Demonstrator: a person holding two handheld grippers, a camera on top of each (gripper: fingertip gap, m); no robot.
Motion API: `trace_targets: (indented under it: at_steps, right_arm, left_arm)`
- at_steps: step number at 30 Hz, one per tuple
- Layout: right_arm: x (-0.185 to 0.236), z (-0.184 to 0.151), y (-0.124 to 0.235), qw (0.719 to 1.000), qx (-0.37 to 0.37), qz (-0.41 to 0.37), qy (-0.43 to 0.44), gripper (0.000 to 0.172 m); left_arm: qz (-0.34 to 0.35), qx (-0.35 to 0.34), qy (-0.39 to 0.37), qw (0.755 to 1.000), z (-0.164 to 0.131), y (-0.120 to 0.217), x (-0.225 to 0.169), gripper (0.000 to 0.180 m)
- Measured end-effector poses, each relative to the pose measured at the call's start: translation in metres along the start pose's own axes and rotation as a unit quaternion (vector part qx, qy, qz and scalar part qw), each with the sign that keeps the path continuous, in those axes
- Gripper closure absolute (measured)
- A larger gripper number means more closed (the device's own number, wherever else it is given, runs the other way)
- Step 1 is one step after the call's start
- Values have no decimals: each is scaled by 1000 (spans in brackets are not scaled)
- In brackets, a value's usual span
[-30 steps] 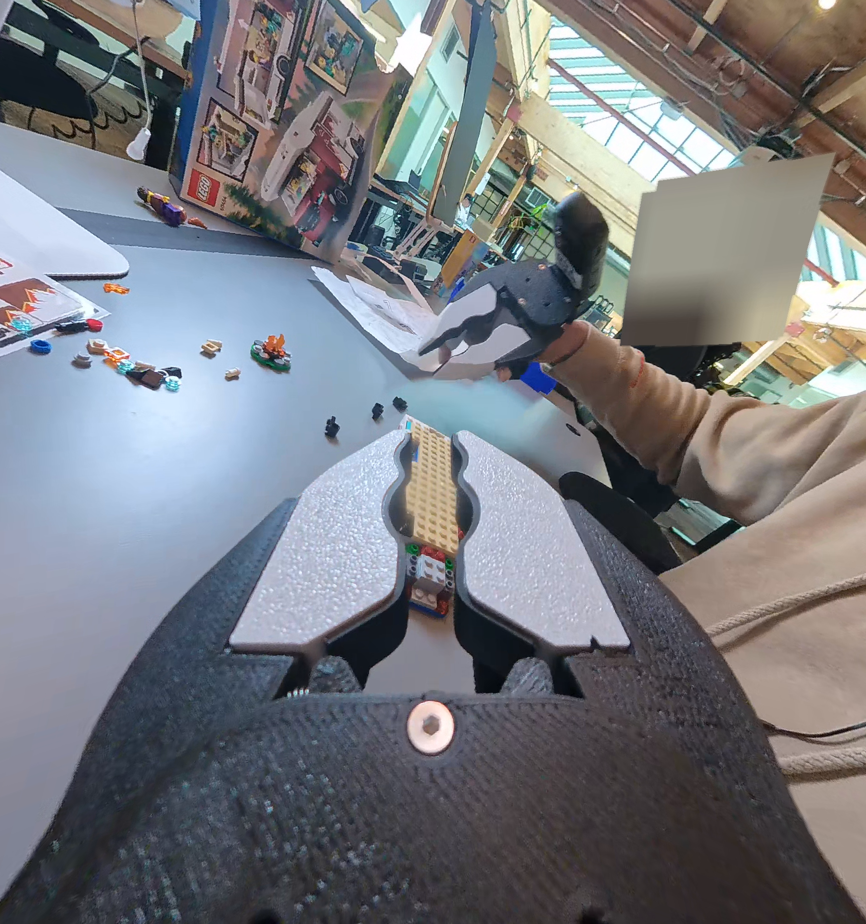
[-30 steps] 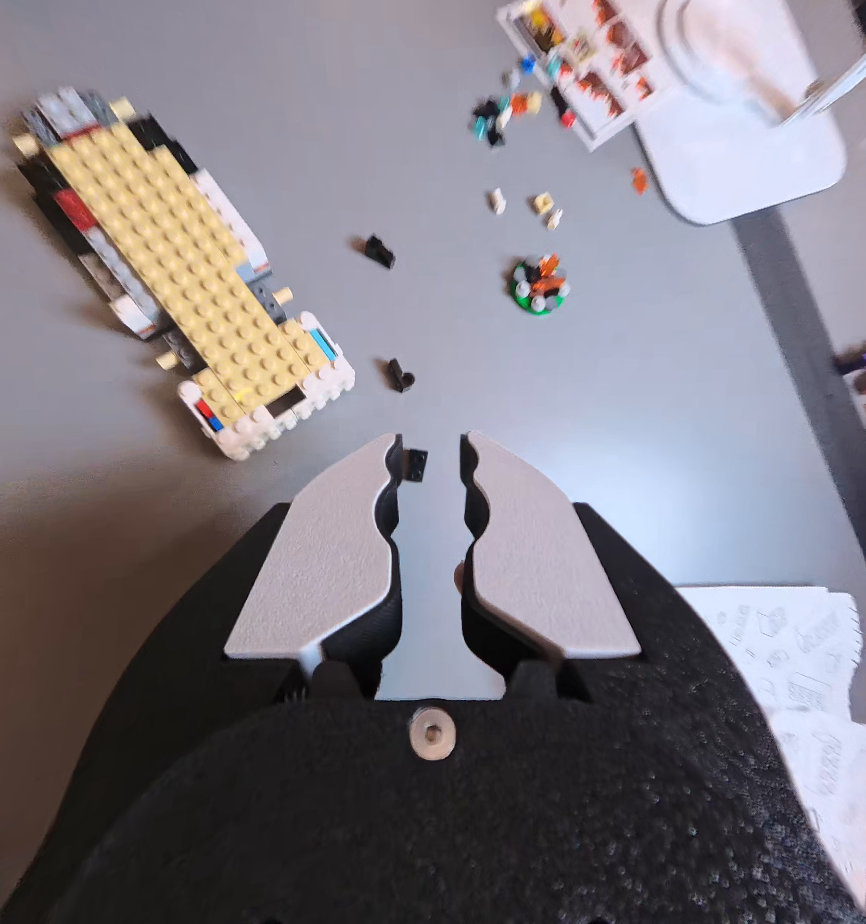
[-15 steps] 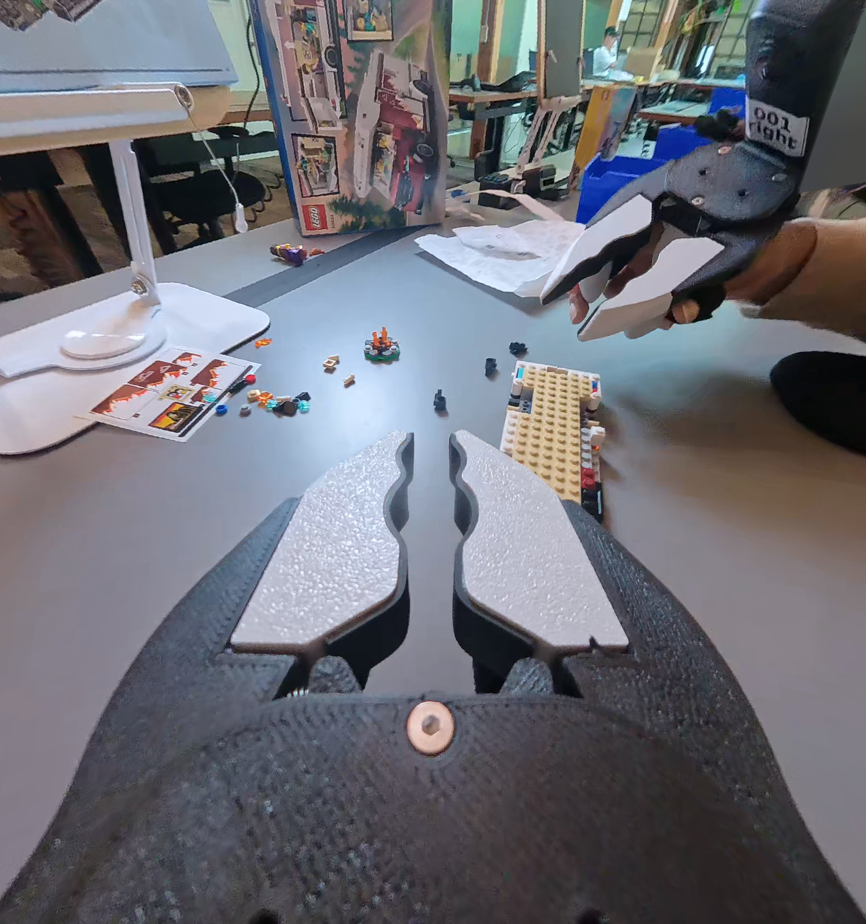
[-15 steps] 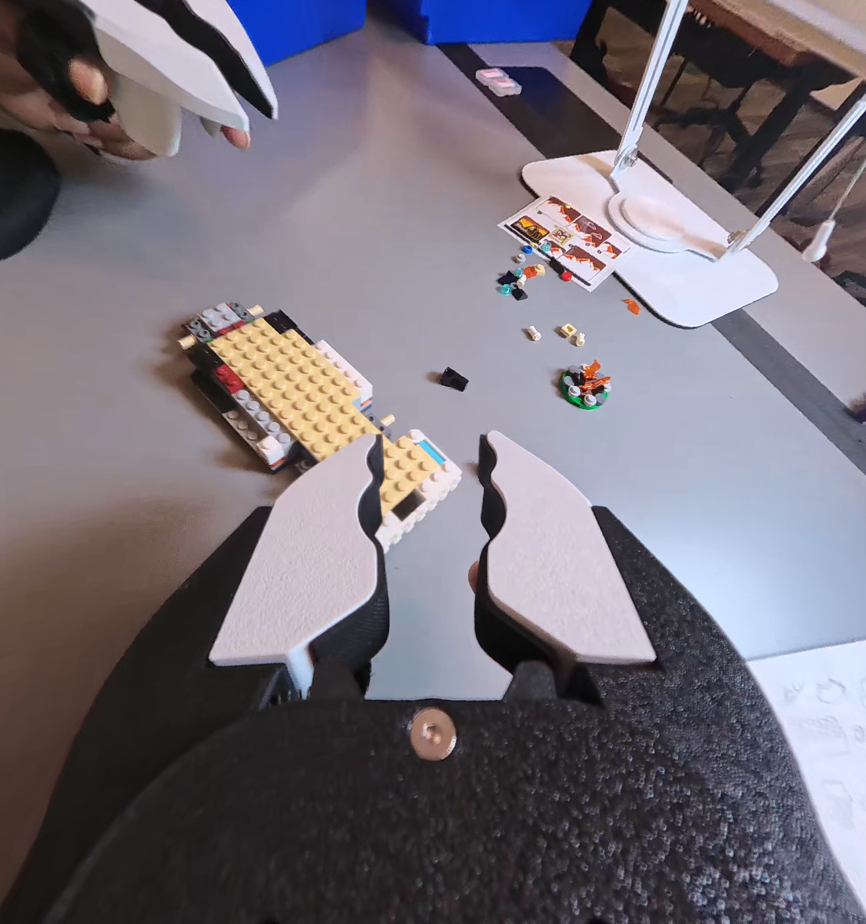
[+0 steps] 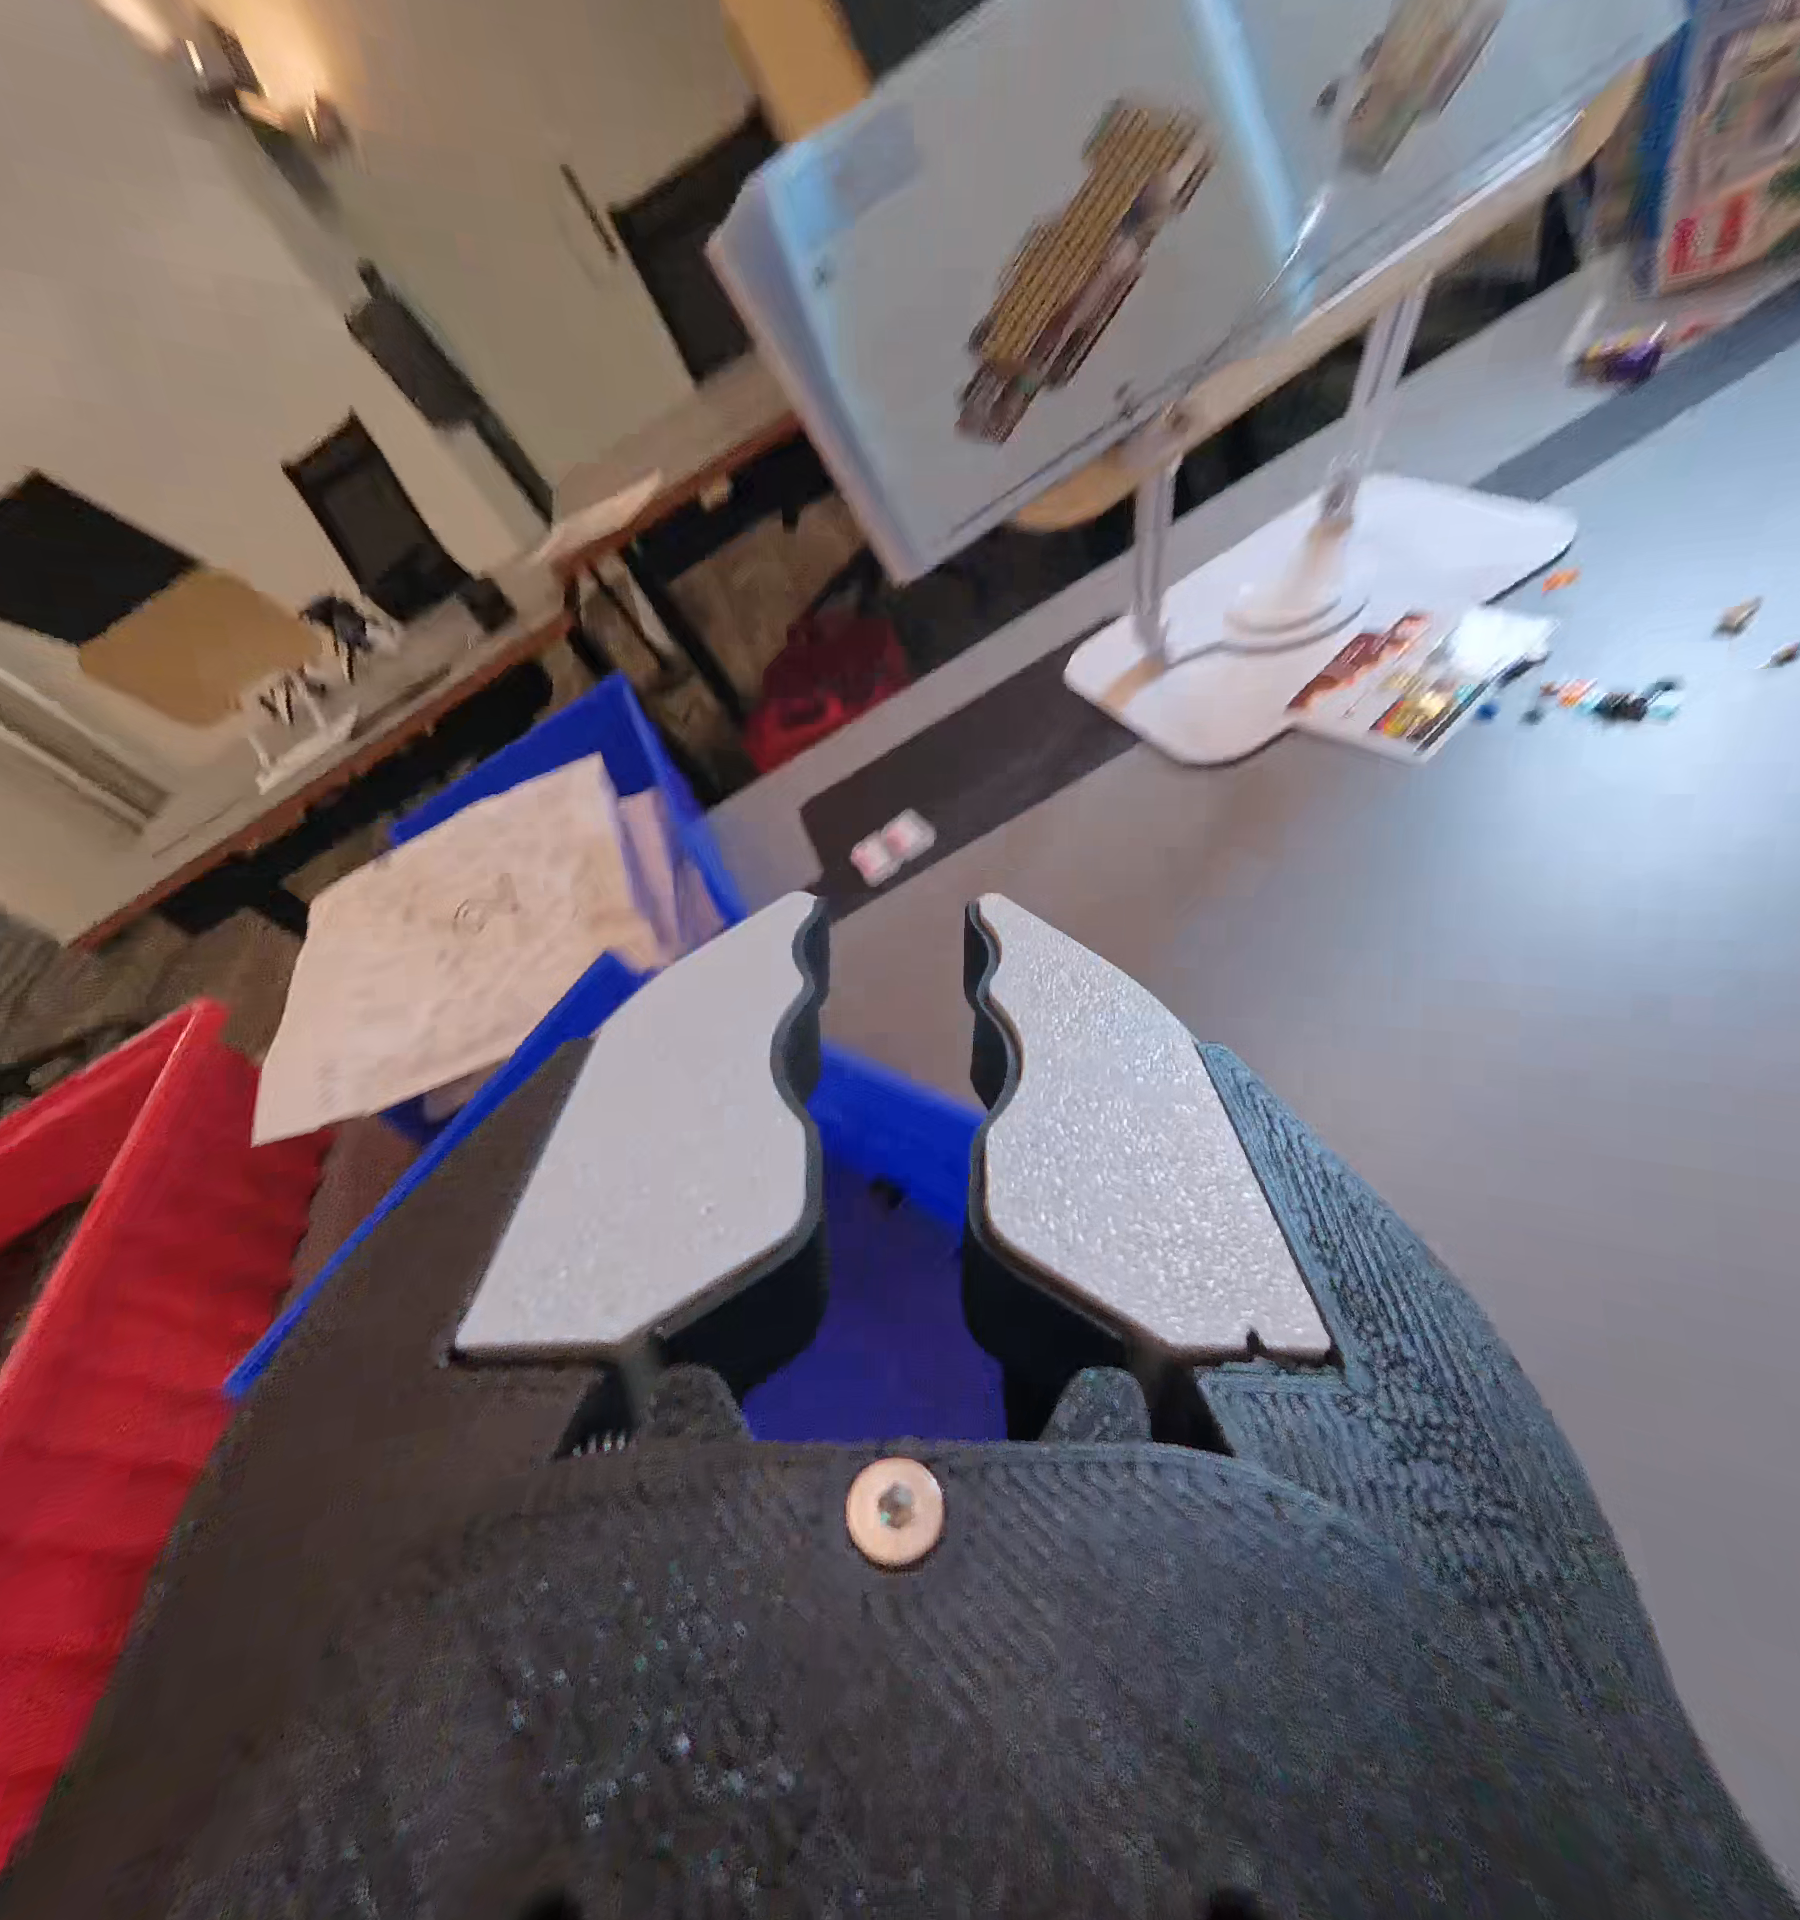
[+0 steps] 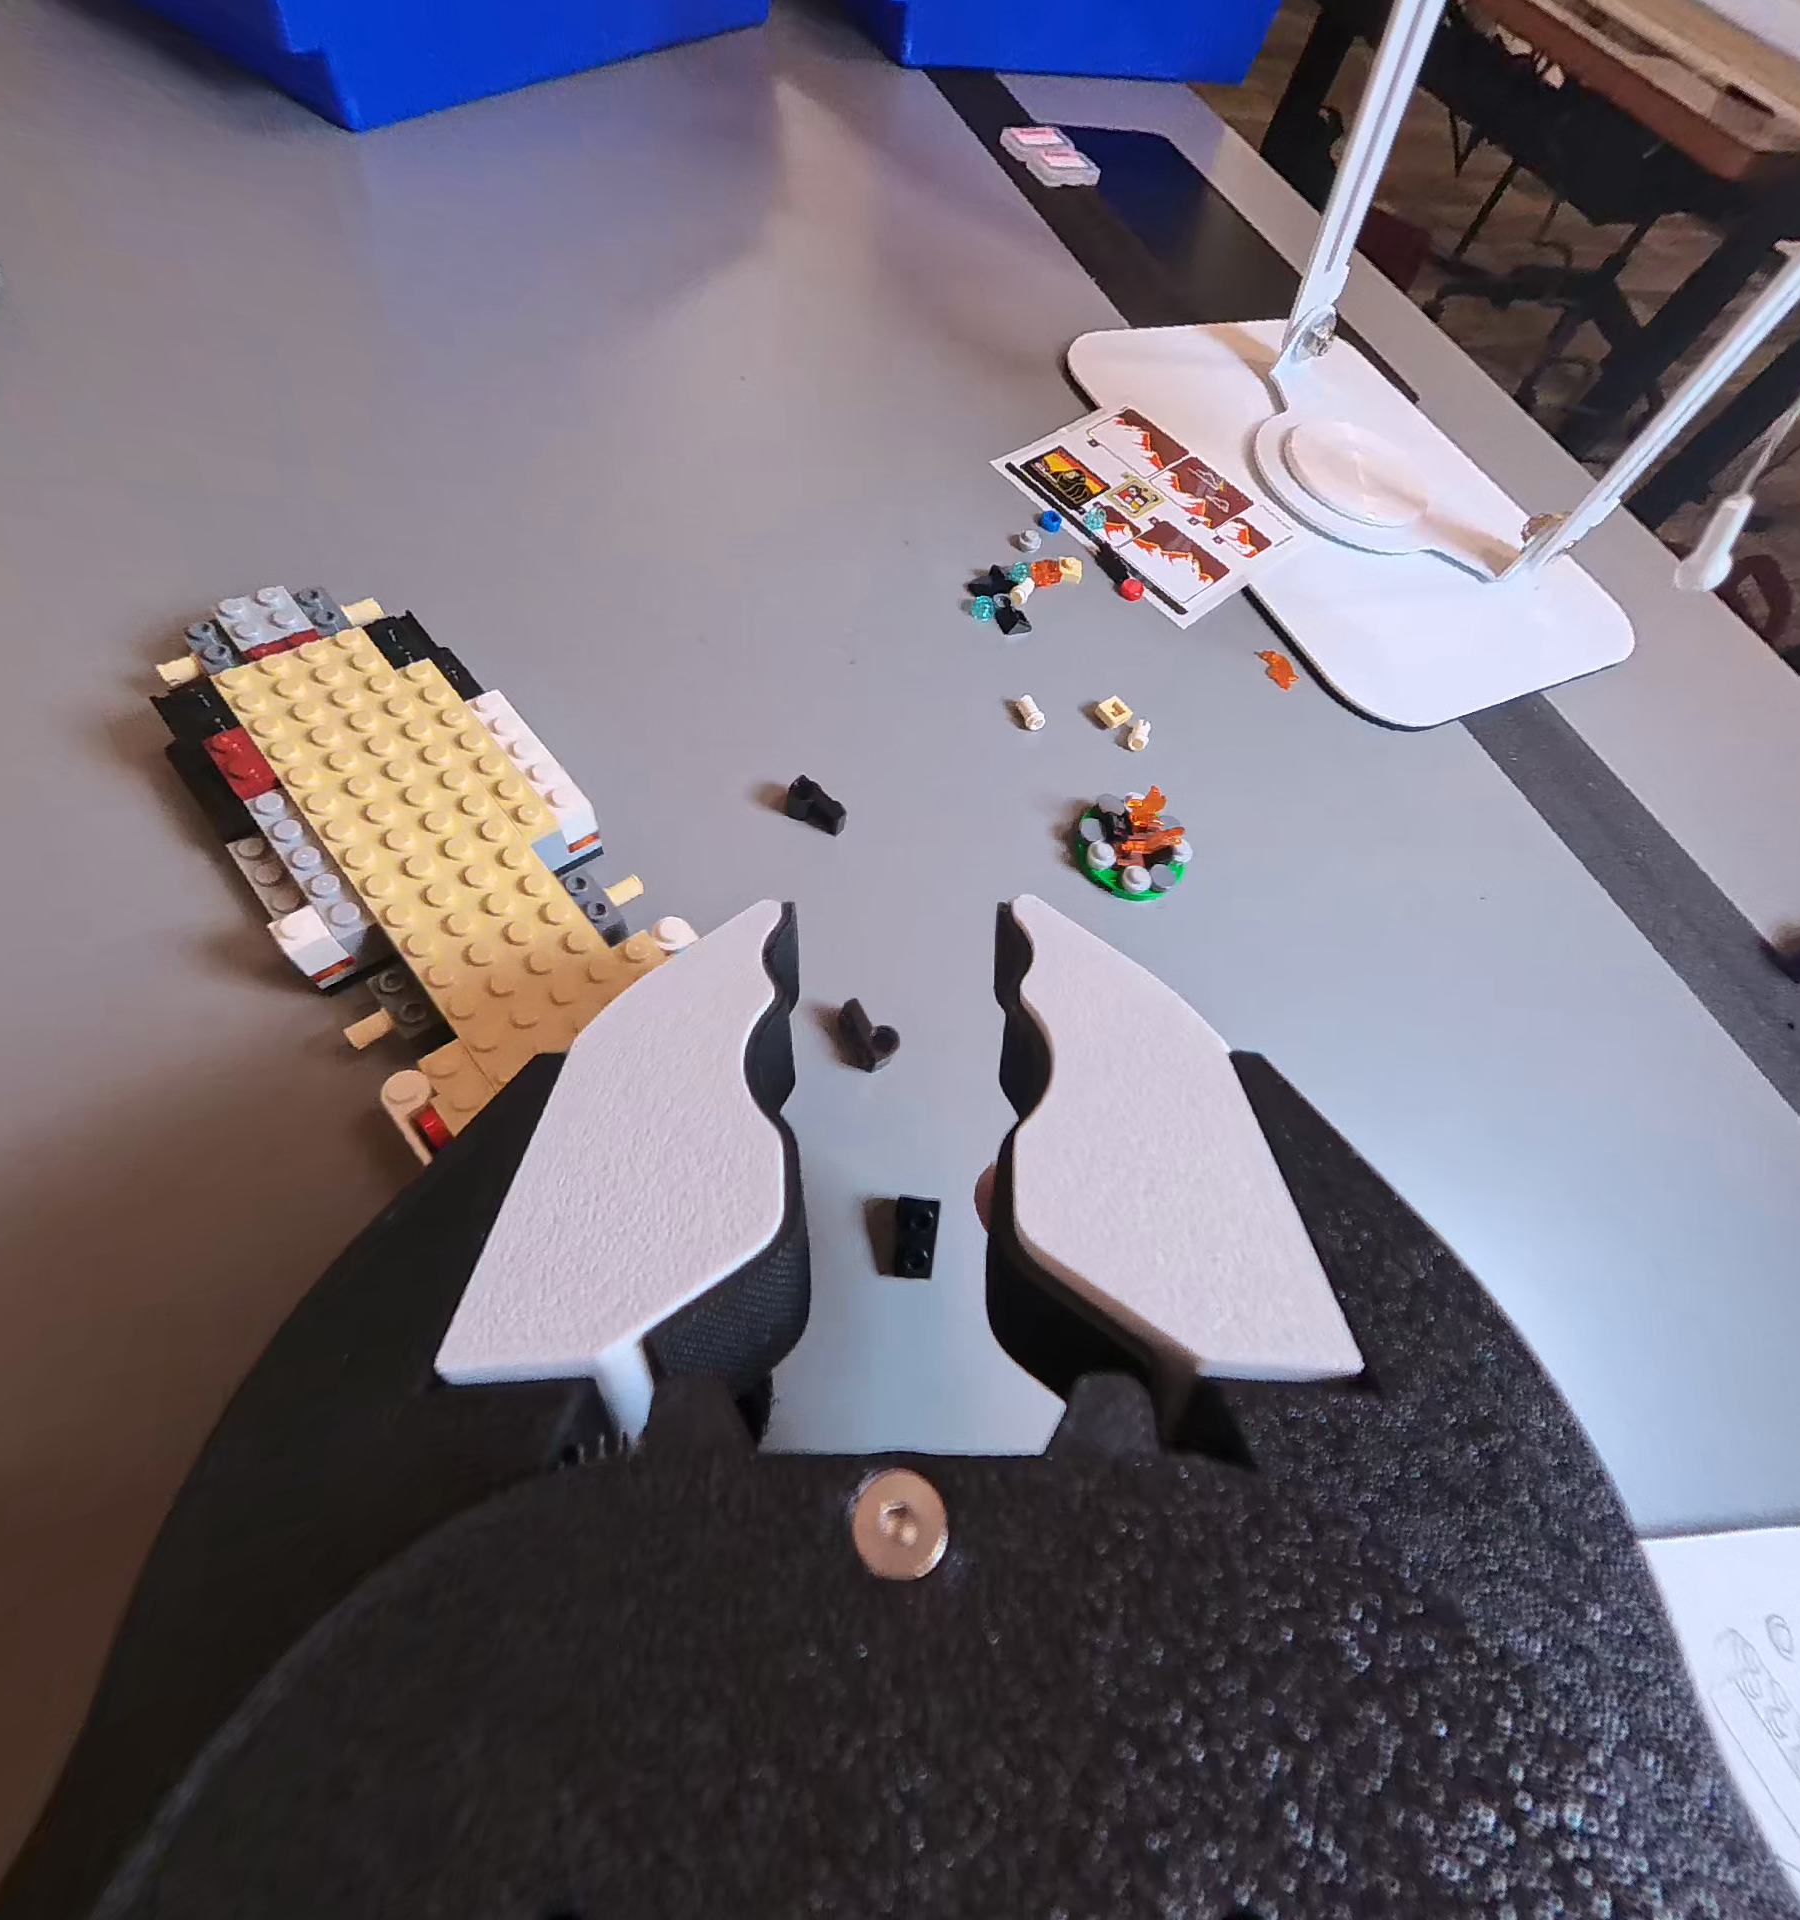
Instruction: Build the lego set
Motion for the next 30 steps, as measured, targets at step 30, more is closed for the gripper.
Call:
trace_targets:
  at_steps: [30]
  right_arm:
    - [24, 38, 22, 997, 29, -72, -31, 137]
  left_arm:
    - [-401, 318, -104, 853, -139, -159, 35, 152]
Point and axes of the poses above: each gripper's, where its closed fingertips meet, y back along the fingers, z out of its top, x = y × z across the jaws, the point moved 9 cm from there along y, back along the fingers, and after that the axes turned 10 degrees about z, right-handed, at the moved point
